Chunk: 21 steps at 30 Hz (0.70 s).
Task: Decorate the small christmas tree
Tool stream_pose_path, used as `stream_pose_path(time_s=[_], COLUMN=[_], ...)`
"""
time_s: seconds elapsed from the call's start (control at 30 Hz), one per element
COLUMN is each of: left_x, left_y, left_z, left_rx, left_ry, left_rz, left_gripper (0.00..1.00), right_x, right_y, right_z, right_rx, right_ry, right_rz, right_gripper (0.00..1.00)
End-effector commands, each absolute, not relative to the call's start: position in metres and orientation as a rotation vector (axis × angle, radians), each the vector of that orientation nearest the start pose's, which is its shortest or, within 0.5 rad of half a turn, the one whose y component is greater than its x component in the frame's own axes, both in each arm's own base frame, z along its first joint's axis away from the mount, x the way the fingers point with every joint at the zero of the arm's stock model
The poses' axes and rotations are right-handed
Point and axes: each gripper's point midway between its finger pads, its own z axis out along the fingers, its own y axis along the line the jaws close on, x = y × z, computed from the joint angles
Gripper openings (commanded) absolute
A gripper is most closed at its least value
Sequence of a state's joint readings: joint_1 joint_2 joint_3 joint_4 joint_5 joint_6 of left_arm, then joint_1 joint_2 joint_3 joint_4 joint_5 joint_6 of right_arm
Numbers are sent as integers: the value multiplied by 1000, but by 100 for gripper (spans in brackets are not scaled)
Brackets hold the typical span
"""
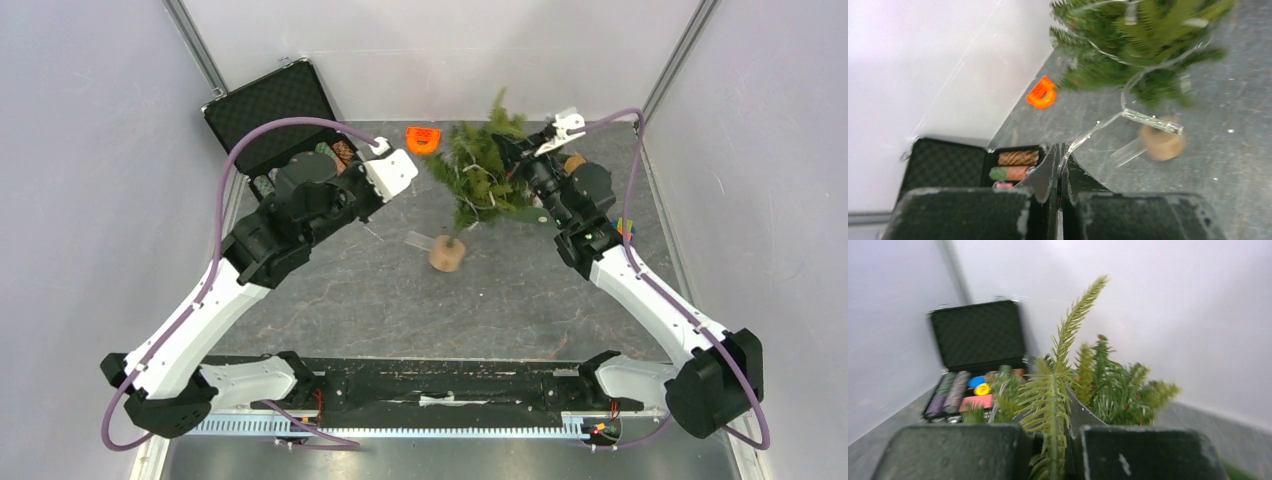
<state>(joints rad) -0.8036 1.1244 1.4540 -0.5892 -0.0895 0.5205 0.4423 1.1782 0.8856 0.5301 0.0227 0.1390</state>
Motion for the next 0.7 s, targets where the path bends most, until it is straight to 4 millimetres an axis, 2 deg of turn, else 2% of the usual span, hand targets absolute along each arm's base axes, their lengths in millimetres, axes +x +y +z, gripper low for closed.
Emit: stream_pose_path(time_s=[0.0,0.07,0.13,0.27,0.33,0.43,0.6,0.67], left_x=[274,275,276,276,274,267,277,281], left_y=[-184,-177,-172,-171,-177,-197,-224,-229], left_z=[421,418,406,377,362,342,344,336], left_rx=[1035,1052,1075,1165,1219,1312,1313,1339], left_ry=[1435,1434,1450,1470,1465,1432,1357,1357], left_rz=[39,77,101,129,103,5,-74,-74], left_gripper=[2,2,2,2,2,2,2,2], right_x=[338,323,310,281,271,259,233,227], right_y=[252,272,281,284,284,281,284,283], right_z=[439,439,438,438,434,430,416,410], right_rx=[-605,-698,-745,-773,-772,-766,-864,-889], right_ry=[1086,1045,1015,943,929,915,893,894], right_rz=[652,726,787,908,960,996,1071,1074], right_gripper=[0,0,0,0,0,0,0,0])
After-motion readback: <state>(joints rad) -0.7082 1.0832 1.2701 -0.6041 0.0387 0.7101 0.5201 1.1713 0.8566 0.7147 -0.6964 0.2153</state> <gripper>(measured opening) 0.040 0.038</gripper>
